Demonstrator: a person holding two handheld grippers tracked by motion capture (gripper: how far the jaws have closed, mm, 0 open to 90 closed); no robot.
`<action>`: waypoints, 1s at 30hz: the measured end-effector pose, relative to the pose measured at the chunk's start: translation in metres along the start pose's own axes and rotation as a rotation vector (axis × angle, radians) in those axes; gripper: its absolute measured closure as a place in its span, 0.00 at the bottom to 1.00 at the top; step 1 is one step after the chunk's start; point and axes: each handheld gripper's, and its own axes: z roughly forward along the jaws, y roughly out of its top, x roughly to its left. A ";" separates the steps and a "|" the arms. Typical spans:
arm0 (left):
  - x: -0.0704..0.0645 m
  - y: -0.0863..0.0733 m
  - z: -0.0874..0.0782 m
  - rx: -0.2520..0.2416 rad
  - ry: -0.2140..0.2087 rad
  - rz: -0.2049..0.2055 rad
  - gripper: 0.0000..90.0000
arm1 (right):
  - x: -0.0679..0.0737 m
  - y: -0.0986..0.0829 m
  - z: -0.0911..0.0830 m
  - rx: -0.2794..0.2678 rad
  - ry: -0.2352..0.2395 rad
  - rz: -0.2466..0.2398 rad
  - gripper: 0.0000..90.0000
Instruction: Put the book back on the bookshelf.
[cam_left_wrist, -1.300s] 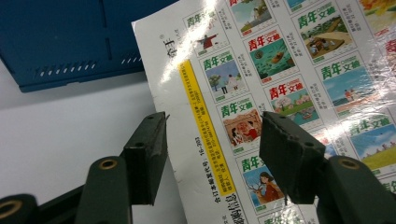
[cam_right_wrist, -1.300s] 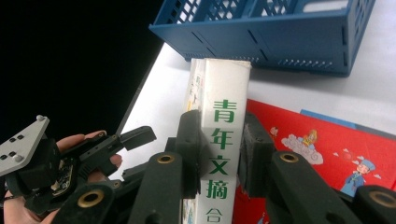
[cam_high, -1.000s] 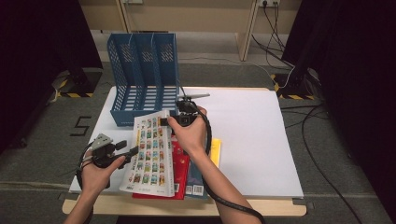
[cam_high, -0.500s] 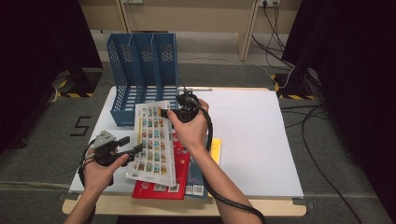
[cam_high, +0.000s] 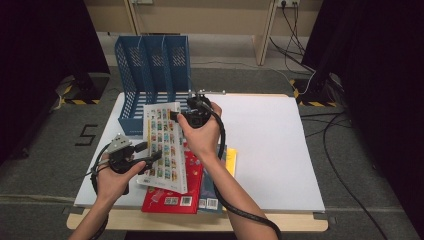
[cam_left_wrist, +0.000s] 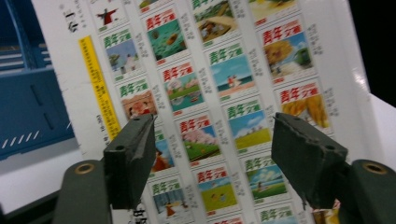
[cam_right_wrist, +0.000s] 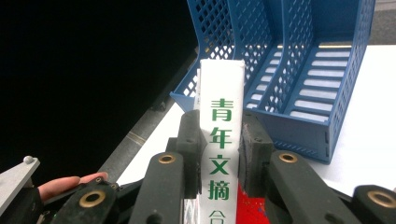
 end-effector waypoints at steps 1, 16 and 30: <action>-0.002 0.002 0.000 -0.005 0.001 0.005 0.32 | 0.001 0.000 0.000 -0.006 0.000 -0.006 0.83; -0.023 0.022 0.009 -0.022 -0.056 0.030 0.26 | 0.006 0.002 0.004 -0.041 -0.015 -0.025 0.83; -0.043 0.033 0.017 -0.026 -0.028 0.063 0.22 | 0.009 0.004 0.004 -0.061 -0.029 -0.035 0.83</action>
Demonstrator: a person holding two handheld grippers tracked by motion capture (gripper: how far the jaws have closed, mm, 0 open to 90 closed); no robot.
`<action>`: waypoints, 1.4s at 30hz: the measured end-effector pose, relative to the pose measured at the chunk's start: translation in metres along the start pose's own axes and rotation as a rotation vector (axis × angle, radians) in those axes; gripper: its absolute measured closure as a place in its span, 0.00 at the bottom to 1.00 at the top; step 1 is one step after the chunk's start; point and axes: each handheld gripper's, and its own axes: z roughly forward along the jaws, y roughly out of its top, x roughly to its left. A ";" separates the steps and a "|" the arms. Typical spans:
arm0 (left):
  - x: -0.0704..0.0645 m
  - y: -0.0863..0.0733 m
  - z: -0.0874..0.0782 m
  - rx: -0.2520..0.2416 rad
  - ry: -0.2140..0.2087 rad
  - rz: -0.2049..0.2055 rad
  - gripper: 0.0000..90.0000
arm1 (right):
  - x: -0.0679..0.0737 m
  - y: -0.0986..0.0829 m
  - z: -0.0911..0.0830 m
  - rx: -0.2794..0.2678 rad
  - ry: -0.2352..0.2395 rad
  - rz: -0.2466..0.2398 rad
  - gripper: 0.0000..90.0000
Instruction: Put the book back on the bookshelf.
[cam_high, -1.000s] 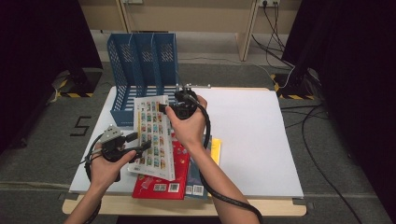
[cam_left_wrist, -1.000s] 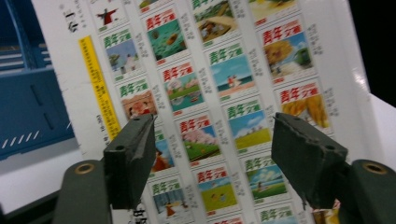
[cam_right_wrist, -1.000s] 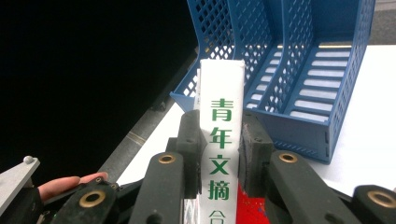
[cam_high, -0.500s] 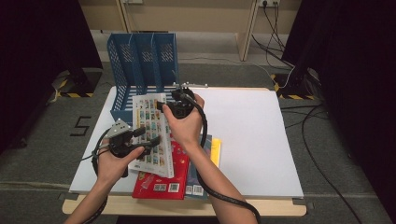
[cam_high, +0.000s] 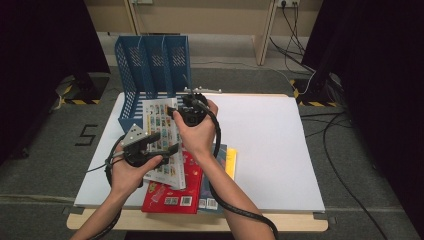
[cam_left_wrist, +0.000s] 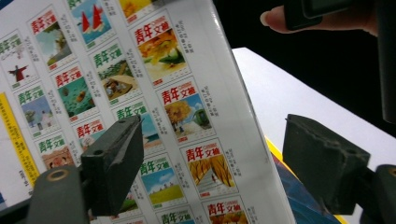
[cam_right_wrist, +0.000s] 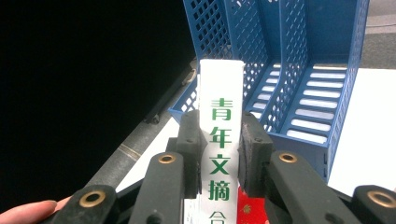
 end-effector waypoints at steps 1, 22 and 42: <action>-0.001 0.000 0.001 0.005 0.000 0.004 0.22 | 0.000 0.000 0.000 -0.001 -0.001 0.000 0.83; -0.011 0.002 0.017 0.030 0.112 0.095 0.19 | 0.011 -0.001 -0.007 -0.033 0.006 -0.023 0.83; -0.008 -0.002 0.015 0.026 0.156 0.107 0.23 | 0.026 -0.002 -0.016 -0.050 -0.014 -0.067 0.82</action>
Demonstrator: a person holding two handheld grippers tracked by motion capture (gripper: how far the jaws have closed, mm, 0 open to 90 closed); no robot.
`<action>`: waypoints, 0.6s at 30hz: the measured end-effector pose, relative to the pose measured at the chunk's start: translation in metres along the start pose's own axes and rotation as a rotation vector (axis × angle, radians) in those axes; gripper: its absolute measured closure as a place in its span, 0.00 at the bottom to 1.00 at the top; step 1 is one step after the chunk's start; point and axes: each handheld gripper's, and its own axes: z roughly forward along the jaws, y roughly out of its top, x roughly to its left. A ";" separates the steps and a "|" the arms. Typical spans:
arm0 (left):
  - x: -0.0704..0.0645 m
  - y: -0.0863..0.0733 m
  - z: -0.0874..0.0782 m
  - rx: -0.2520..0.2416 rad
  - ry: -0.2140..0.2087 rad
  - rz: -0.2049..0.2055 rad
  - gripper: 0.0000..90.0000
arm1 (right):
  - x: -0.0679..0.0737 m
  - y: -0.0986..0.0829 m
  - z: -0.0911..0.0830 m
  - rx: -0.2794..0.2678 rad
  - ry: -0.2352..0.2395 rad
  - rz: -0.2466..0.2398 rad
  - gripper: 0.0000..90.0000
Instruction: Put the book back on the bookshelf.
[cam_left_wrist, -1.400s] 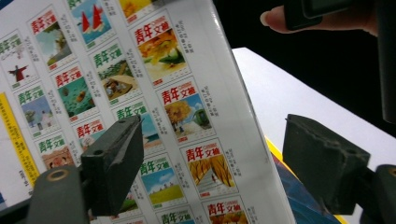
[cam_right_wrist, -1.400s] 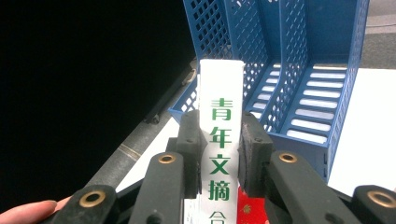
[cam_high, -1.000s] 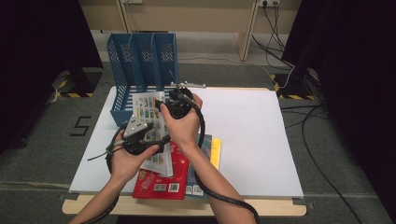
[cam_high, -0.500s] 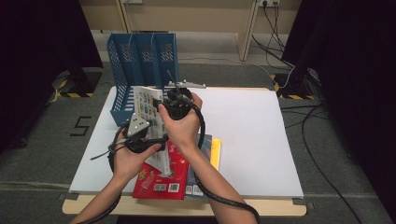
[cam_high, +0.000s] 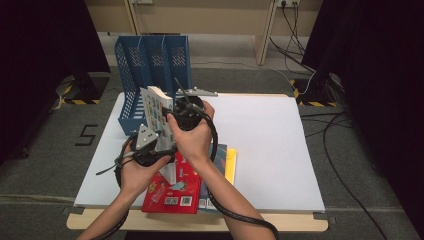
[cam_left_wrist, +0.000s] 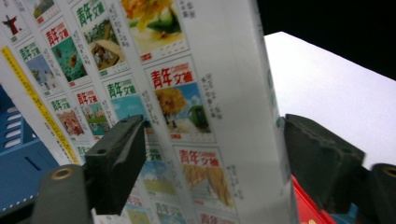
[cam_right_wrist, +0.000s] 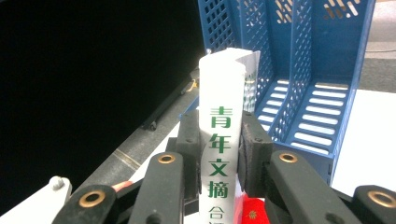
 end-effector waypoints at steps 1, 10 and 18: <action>0.000 0.000 0.001 -0.002 0.002 -0.001 0.22 | 0.000 0.000 0.001 -0.003 -0.004 0.006 0.82; -0.005 0.003 0.010 0.004 0.102 0.056 0.21 | 0.001 -0.001 0.002 -0.005 -0.011 0.014 0.82; 0.001 0.003 0.005 -0.034 0.139 0.048 0.26 | 0.009 0.001 -0.004 -0.021 0.019 0.020 0.82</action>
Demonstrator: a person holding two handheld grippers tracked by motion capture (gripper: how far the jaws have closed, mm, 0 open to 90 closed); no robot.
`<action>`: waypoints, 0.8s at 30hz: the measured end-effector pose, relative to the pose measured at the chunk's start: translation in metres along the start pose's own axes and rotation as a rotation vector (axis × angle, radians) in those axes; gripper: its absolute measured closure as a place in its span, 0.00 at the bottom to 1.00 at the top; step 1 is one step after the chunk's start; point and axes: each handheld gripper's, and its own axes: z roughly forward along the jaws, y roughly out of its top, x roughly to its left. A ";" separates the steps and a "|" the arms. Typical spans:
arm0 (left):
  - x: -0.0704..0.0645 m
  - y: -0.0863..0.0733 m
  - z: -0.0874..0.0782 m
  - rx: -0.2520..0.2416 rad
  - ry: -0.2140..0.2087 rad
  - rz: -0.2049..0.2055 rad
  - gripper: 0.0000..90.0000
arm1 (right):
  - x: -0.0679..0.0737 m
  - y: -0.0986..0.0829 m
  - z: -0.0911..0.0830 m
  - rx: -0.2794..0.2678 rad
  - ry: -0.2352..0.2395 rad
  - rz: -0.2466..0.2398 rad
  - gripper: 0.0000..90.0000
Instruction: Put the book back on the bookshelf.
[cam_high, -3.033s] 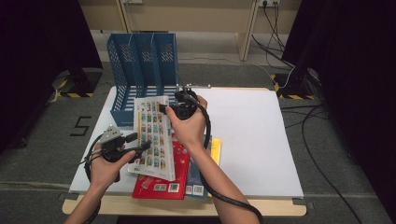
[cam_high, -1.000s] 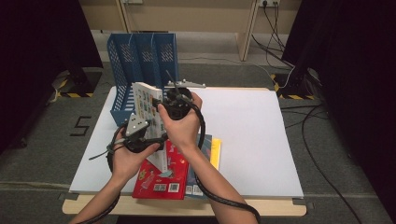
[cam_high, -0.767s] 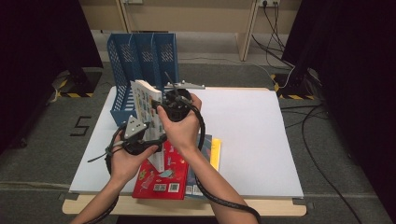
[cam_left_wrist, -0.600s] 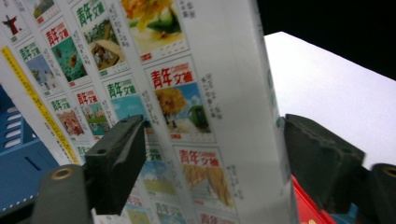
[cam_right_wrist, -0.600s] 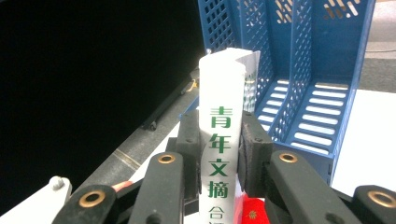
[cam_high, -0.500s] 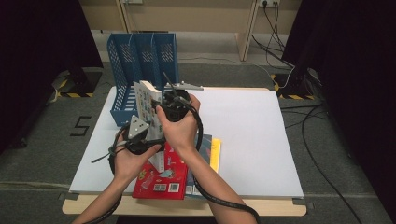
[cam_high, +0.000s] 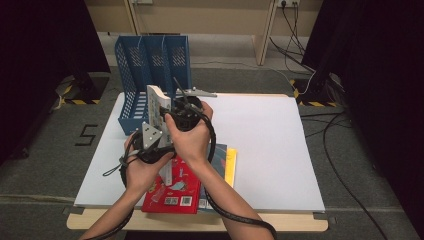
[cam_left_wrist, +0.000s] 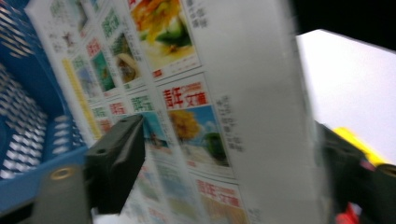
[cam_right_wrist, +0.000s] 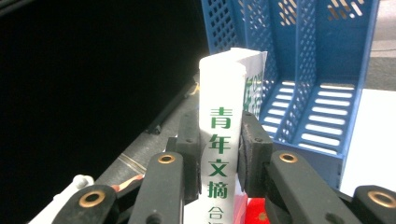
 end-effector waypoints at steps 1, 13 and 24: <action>0.004 0.000 -0.001 0.001 -0.021 -0.038 0.25 | 0.002 0.000 -0.001 -0.001 0.006 -0.001 0.82; 0.000 -0.006 -0.006 0.046 -0.010 -0.015 0.41 | 0.013 -0.003 0.004 0.043 -0.016 -0.051 0.80; 0.010 -0.023 -0.014 0.102 0.001 -0.054 0.76 | 0.024 -0.013 0.019 0.120 -0.014 -0.083 0.68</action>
